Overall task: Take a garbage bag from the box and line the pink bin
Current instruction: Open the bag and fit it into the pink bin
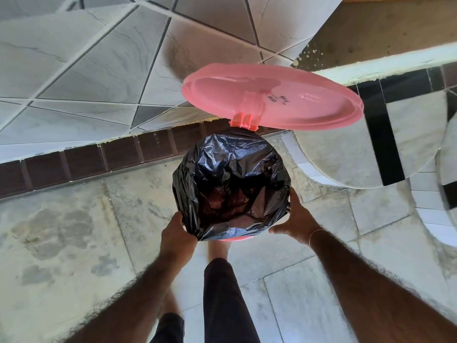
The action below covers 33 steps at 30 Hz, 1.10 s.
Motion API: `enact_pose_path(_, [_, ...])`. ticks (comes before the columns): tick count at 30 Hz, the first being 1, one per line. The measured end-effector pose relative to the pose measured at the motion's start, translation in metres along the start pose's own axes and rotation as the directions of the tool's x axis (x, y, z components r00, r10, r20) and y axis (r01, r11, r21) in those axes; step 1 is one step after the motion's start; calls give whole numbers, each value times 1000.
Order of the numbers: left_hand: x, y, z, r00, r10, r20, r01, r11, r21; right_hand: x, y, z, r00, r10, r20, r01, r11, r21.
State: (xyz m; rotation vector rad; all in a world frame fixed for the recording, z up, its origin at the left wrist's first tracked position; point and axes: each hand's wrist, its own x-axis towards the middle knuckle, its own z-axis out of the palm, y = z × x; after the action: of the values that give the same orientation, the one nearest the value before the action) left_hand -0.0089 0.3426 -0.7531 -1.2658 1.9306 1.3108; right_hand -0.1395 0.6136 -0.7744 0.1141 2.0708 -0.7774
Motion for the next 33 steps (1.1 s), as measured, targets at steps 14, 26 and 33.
enact_pose_path(14, [-5, 5, 14, 994, -75, -84, 68, 994, -81, -9, 1, 19, 965, -69, -254, 30, 987, -155])
enact_pose_path(26, [-6, 1, 12, 992, -86, -95, 78, 994, -78, -37, -7, 35, 921, -230, -315, 52, 873, -485])
enact_pose_path(33, [-7, -1, 11, 994, -65, -89, 60, 997, -55, -51, 16, 55, 870, -427, -248, 222, 787, -576])
